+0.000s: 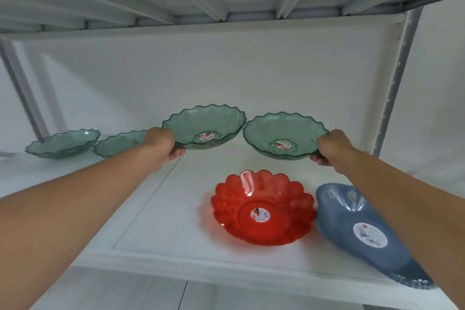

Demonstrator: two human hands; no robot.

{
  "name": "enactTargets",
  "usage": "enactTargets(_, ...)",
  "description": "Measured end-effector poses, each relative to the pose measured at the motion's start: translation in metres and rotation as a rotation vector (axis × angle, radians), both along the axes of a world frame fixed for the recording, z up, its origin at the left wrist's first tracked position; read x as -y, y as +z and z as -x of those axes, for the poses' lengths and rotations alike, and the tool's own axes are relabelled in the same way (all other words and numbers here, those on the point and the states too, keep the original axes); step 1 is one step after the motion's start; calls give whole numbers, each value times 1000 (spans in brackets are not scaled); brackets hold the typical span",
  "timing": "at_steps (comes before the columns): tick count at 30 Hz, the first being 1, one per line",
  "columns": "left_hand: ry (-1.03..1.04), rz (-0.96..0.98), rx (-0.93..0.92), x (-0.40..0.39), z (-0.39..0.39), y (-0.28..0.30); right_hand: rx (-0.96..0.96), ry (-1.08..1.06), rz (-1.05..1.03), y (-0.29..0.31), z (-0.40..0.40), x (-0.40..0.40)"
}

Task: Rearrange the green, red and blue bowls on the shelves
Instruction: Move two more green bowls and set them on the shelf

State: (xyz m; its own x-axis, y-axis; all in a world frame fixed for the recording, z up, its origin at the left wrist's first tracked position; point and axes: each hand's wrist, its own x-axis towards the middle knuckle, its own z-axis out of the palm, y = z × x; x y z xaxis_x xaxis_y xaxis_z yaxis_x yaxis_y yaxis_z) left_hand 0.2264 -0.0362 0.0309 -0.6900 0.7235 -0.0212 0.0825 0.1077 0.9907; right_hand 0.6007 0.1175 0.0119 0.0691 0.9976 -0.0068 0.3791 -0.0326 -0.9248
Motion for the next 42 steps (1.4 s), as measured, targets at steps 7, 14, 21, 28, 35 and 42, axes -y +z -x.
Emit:
enactTargets(7,21,-35,2,74,113,9,-1,-46,-22,6,93,56)
enactTargets(14,19,0,-8,152,255,3,-6,-82,5,6,240,121)
enactTargets(21,120,3,-11,203,346,4,-48,-5,21,8,342,163)
enactTargets(28,198,31,11,223,391,-5,-102,44,49,9,400,164)
enactTargets(35,232,25,-23,221,416,7,-174,103,100,13,445,148)
enactTargets(42,216,16,-61,198,454,23,-174,78,165,11,477,123)
